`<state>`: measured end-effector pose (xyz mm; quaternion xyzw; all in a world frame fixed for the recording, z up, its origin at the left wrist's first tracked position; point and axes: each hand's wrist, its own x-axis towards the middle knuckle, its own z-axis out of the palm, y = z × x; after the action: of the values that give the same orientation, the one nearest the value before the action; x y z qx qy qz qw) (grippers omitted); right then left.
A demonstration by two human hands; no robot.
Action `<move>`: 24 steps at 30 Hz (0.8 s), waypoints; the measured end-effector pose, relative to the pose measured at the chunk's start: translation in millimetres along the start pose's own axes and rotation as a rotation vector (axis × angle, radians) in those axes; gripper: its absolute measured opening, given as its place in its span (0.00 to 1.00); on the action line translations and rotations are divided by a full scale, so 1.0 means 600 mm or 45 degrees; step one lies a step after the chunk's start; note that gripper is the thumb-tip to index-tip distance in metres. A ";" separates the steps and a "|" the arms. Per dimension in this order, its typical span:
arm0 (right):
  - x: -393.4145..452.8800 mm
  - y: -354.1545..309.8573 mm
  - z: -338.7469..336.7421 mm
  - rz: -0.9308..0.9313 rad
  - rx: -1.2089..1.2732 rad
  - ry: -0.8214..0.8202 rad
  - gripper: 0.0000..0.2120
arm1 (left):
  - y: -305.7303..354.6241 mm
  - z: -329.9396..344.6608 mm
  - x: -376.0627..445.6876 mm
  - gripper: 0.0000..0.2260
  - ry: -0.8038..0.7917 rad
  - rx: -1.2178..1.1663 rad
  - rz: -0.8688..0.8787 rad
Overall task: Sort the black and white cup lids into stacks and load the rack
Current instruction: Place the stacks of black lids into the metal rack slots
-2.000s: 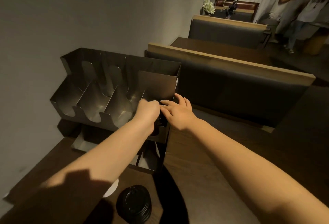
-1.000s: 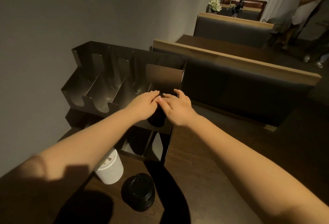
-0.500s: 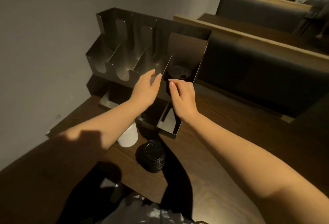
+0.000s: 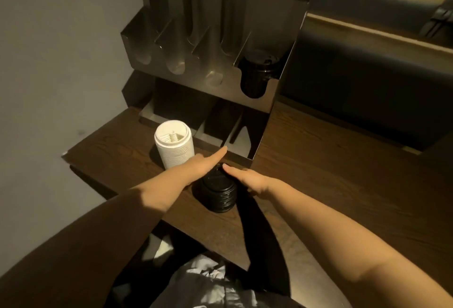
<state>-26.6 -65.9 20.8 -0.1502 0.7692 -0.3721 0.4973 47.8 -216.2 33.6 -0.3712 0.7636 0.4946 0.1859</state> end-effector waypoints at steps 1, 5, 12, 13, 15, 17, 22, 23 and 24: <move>0.003 0.009 0.008 0.022 0.082 -0.028 0.33 | -0.012 0.006 -0.001 0.54 -0.113 -0.019 -0.108; 0.028 0.037 0.045 -0.040 0.462 0.026 0.27 | -0.030 0.022 0.008 0.36 -0.216 -0.364 -0.234; 0.019 0.030 0.056 -0.106 0.704 0.259 0.19 | -0.025 0.029 -0.004 0.34 -0.277 -0.652 -0.308; 0.015 0.027 0.053 -0.112 0.689 0.268 0.19 | -0.025 0.027 -0.007 0.35 -0.283 -0.685 -0.318; 0.003 0.017 0.050 -0.116 0.653 0.283 0.18 | -0.024 0.020 -0.015 0.36 -0.291 -0.735 -0.314; -0.009 0.004 0.045 -0.127 0.720 0.312 0.17 | -0.013 0.009 -0.032 0.33 -0.285 -0.779 -0.284; -0.053 -0.070 0.019 -0.164 0.823 0.347 0.18 | 0.032 -0.033 -0.077 0.34 -0.251 -0.803 -0.264; -0.065 -0.088 0.013 -0.175 0.836 0.347 0.17 | 0.043 -0.044 -0.084 0.37 -0.232 -0.777 -0.266; -0.075 -0.106 0.006 -0.193 0.842 0.349 0.17 | 0.056 -0.054 -0.091 0.39 -0.200 -0.743 -0.256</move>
<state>-11.4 -83.7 95.5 0.0134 0.6533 -0.6533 0.3825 61.0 -216.5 104.2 -0.4431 0.5322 0.6992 0.1777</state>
